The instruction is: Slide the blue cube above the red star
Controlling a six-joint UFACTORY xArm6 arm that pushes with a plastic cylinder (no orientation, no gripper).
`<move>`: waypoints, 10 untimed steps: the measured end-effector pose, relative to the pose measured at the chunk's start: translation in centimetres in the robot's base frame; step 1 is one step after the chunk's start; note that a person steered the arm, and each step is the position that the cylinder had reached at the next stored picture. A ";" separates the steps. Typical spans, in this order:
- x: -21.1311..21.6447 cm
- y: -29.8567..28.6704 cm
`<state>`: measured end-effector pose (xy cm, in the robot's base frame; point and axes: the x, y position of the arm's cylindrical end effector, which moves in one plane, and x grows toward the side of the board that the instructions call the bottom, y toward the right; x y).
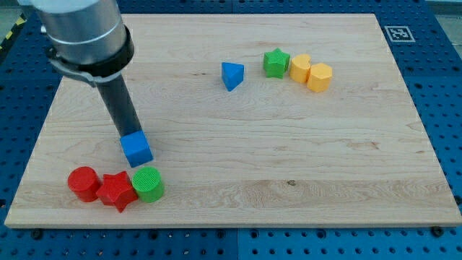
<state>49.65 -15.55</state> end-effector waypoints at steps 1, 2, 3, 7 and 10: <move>0.1 0.0; -0.7 0.7; -0.7 3.9; 3.9 7.1; 1.3 5.6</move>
